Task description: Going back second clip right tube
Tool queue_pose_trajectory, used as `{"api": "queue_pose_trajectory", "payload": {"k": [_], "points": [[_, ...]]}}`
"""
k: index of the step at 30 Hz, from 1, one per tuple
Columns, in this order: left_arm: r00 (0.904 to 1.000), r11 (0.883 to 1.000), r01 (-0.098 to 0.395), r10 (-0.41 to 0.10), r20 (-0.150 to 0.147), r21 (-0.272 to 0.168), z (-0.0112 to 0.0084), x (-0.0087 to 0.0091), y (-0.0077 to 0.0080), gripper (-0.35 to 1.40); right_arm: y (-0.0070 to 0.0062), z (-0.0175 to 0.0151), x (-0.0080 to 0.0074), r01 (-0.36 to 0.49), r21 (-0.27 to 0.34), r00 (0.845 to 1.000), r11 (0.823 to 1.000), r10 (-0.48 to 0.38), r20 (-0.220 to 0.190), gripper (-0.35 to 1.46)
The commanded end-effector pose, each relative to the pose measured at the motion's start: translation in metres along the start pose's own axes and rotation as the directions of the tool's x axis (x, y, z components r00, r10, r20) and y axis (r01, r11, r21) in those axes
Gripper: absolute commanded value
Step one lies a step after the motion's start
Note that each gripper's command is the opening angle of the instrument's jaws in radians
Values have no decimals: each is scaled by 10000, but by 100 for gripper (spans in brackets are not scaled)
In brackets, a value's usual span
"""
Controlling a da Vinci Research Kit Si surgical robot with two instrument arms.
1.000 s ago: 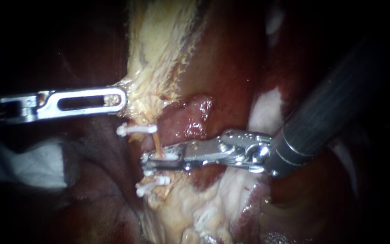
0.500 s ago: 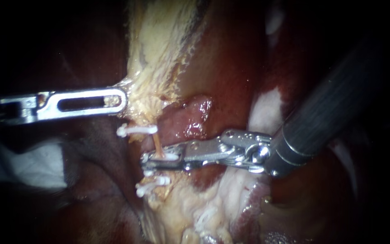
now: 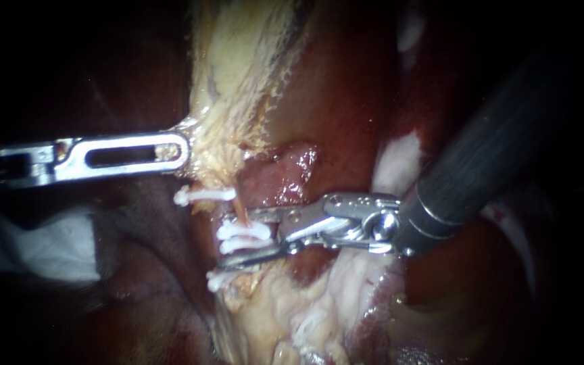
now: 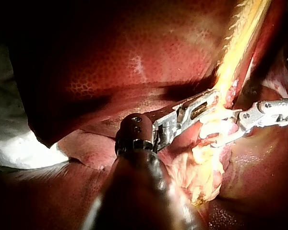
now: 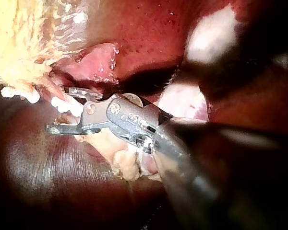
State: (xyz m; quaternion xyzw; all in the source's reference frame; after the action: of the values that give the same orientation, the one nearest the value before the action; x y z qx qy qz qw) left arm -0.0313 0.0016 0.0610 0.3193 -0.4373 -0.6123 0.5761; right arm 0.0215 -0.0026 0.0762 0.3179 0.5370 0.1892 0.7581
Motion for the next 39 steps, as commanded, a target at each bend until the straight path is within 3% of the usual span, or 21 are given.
{"api": "queue_pose_trajectory", "payload": {"k": [1,6,11,18,24,39], "points": [[10000,10000,-1,1,5,-9,0,0,-1,-35,3,-1,0,162,-226,9999,9996,-163,-21,56],[10000,10000,0,0,8,-12,0,1,-1,-35,12,-5,-2,354,-508,9993,9981,-358,-62,60],[10000,10000,-2,2,3,-8,-2,1,-1,-35,9,-14,-1,398,-498,9992,9980,-401,-60,60],[10000,10000,-6,6,-26,14,-7,0,0,-35,-7,-55,5,992,-300,9951,9946,-993,-4,60],[10000,10000,-8,8,-31,18,-8,0,1,-35,-21,-105,22,1489,-77,9888,9888,-1490,-86,60],[10000,10000,-16,16,-30,20,-7,0,4,-35,-47,-204,43,2018,-300,9790,9790,-2025,-220,60]]}}
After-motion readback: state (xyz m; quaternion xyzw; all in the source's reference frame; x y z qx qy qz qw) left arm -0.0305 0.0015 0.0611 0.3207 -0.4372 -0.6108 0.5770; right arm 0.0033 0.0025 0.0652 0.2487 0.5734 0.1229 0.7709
